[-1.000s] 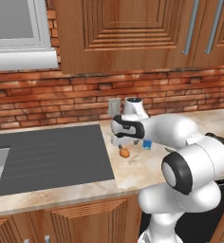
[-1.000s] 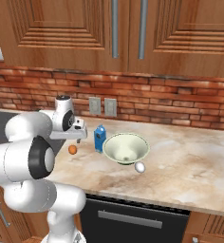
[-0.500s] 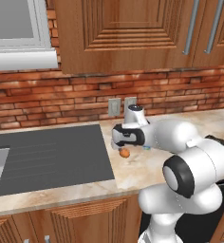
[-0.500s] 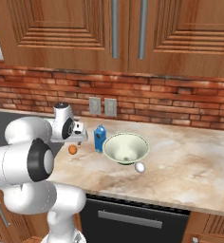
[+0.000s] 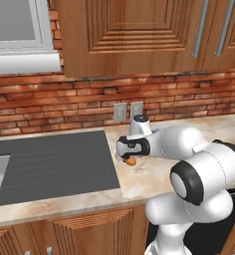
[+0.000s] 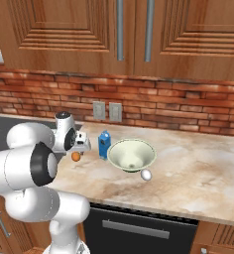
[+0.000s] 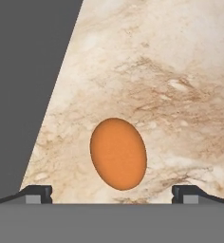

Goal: Gather the eggs and milk located in the vicinity of the sink area and place them right next to the bowl.

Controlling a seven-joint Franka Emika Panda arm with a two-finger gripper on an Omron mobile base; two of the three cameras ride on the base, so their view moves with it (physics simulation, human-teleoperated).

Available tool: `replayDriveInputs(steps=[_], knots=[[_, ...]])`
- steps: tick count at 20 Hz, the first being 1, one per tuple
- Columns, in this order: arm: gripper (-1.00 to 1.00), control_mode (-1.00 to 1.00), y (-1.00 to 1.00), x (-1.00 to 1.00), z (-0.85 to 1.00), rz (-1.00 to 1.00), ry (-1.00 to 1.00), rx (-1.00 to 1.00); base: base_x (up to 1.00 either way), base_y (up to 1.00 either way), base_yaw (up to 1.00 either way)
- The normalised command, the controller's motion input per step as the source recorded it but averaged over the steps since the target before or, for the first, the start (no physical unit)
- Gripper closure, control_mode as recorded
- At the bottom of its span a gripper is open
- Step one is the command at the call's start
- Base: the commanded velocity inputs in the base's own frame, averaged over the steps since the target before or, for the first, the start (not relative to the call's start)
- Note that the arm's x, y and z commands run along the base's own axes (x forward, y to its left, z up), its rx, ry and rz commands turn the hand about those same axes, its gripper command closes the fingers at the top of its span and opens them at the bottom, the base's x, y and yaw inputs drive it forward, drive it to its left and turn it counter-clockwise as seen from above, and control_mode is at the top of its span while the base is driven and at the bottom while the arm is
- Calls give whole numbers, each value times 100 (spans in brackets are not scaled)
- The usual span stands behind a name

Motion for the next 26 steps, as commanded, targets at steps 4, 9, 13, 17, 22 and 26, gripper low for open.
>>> replayDriveInputs(steps=[4,9,13,17,22,26], knots=[[-100,-100,3,11,-27,0,-2,0,0,0,0],[-100,-100,0,25,-9,0,0,-2,0,0,0],[-100,-100,0,17,0,0,0,0,0,0,0],[-100,-100,0,6,-6,0,0,0,0,0,0],[-100,-100,0,0,-18,0,0,0,0,0,0],[-100,-100,0,0,-26,0,0,0,0,0,0]])
